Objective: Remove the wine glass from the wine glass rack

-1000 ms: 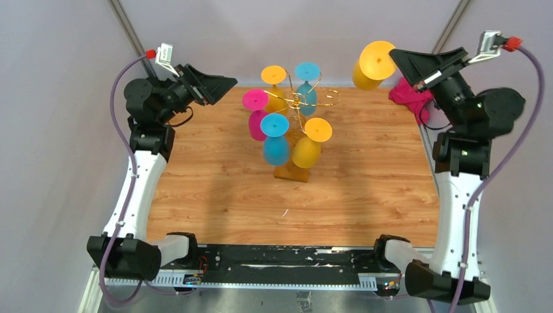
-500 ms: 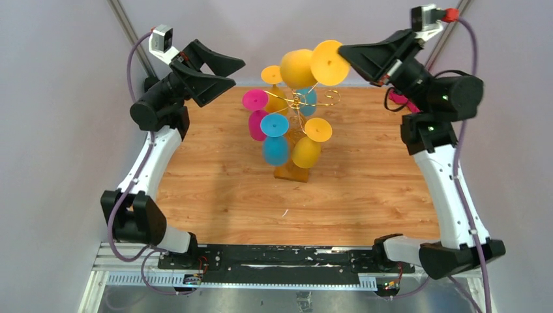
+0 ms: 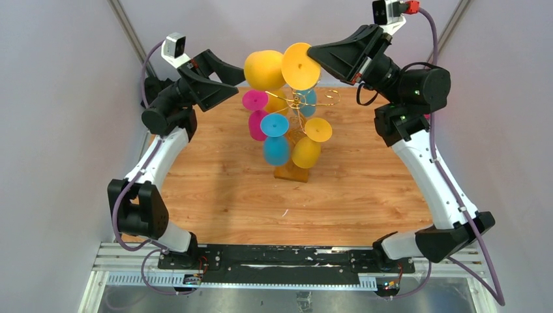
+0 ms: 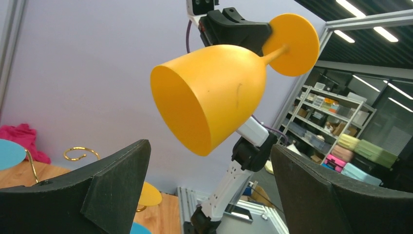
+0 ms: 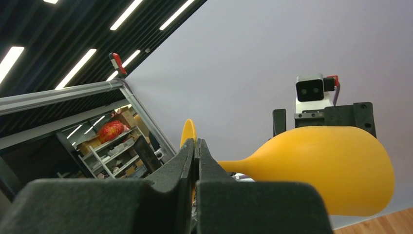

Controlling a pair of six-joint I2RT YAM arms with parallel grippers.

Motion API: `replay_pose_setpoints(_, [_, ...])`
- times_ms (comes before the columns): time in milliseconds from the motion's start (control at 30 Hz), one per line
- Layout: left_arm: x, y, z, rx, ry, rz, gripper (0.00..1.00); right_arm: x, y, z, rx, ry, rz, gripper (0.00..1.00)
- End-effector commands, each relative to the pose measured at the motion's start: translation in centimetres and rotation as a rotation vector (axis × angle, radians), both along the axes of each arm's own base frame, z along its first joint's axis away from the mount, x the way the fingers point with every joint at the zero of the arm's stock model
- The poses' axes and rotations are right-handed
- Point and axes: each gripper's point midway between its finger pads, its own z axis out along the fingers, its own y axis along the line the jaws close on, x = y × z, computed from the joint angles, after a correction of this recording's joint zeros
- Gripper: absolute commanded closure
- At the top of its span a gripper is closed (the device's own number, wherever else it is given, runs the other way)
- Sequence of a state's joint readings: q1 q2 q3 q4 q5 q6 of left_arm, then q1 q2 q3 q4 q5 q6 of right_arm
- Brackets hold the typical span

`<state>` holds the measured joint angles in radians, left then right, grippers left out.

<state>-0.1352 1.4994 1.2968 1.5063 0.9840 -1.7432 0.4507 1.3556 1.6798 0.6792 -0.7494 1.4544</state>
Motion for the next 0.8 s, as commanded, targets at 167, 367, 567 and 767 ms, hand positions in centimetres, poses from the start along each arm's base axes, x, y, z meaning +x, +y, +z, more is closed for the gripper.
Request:
replay_pose_setpoints(167, [-1.4,-0.1,0.4,-0.03,-0.043,-0.022,0.0,0.2,2.0,0.1,0.037,-0.034,0.033,1.0])
replay_pose_setpoints(367, [-5.3,-0.6,3.0,-0.068,-0.109,-0.082,0.03,1.0,2.5,-0.3,0.064,-0.105,0.023,1.0])
replay_pose_setpoints(567, [-8.6,-0.3,3.4,-0.095,-0.135,-0.095,0.41,2.0,3.1,-1.5,0.083,-0.083,0.06,1.0])
replay_pose_setpoints(767, [-9.3,-0.1,3.1,-0.099,-0.127,-0.093,0.64,2.7,3.3,-3.0,0.084,-0.037,0.075,1.0])
